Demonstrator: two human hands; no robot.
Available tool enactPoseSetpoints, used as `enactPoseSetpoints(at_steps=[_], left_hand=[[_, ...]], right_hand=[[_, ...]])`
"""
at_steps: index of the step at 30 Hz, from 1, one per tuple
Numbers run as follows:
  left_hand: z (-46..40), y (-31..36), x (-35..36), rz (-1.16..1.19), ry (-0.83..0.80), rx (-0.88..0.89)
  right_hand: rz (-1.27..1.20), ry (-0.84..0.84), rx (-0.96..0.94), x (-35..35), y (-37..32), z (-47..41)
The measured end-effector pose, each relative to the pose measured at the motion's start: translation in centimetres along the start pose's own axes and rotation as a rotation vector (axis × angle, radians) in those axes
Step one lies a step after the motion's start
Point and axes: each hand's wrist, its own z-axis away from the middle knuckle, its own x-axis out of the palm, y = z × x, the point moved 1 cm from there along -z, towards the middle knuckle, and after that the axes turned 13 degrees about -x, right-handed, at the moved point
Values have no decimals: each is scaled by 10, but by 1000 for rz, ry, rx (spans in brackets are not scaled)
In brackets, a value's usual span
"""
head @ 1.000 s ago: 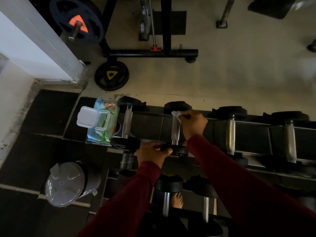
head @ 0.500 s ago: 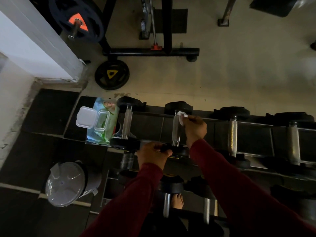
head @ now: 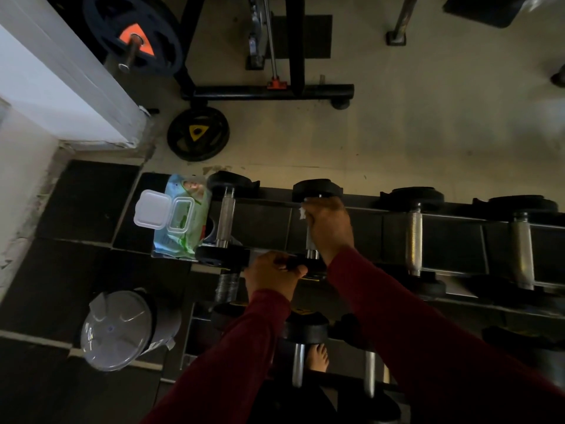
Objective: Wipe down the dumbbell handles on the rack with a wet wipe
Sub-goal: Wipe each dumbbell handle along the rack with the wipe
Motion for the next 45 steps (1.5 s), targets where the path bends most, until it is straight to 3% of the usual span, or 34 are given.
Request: enactPoseSetpoints(at_steps=[4,6,10,15,17,19,22,26,28,33,41,43,45], left_hand=[[-1,-1,1,29,-3,7],[-2,-2,1,18,-9,16],[-1,-1,1,11,-19,24],[-2,-1,1,44,-34,4],[-3,-2,2,43,-34,4],[-4,-3,2,29,-27,10],[-6,-6,3,21,-21,17],[-7,-7,4,42,-10,14],[-6,-6,4,42,-5,19],[-5,-8,4,61,0,39],[-9,-13,7,77,4,16],[-7,-11,7,65,1,16],[-7,-10,7,69,-3,15]], right_hand=[[138,-132,-49,9,-4,-12],[117,-106,-53,-3,-3,-10],[92,105,-89,-20,-1,4],[116,-135,-115,0,-1,-8],[111,-136,-129,1,1,-9],[60,-34,-116,-9,0,1],[-176,194,203,-18,8,20],[-710,192,799,-12,20,12],[-873,185,909,-15,18,2],[-777,170,887,-24,20,-8],[-340,-131,487,-21,13,56],[-292,-105,384,-22,12,55],[-267,27,316,-23,10,42]])
